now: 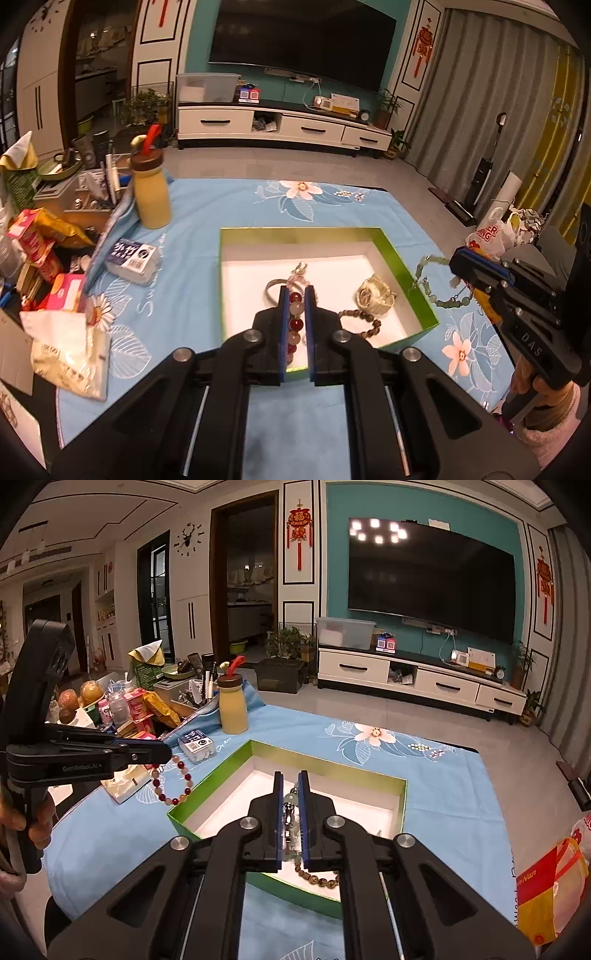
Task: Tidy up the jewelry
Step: 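Carry the red bracelet in the left tool and jade bracelet in the right tool over the box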
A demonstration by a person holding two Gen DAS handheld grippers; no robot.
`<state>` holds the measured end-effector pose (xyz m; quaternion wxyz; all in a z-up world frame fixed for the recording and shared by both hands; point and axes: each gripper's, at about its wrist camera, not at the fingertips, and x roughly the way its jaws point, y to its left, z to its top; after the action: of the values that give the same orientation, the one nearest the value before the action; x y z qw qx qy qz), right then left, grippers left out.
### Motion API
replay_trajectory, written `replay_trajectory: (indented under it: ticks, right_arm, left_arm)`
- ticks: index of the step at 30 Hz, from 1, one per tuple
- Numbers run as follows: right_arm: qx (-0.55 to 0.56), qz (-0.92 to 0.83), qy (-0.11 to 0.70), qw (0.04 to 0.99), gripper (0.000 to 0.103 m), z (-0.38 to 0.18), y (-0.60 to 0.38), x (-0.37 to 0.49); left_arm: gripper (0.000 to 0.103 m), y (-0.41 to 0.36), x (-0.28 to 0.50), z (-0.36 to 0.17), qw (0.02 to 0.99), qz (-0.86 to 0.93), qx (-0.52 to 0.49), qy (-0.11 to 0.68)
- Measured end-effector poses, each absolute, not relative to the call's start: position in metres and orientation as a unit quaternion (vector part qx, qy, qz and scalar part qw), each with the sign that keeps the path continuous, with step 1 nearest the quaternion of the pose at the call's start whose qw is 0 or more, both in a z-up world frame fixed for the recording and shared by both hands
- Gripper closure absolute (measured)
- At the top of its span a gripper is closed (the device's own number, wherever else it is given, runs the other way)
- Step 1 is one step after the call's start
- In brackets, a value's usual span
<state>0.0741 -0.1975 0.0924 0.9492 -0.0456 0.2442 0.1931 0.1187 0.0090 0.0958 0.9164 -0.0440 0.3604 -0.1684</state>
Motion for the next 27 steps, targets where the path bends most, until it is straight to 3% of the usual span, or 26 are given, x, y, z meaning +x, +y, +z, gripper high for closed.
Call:
replay_trajectory:
  ticks: [27]
  right_arm:
    - [-0.020, 0.167, 0.309, 0.936, 0.096, 0.055, -0.219, 0.160]
  left_arm:
    - [0.096, -0.064, 0.218, 0.038, 0.883, -0.180, -0.024, 0.432]
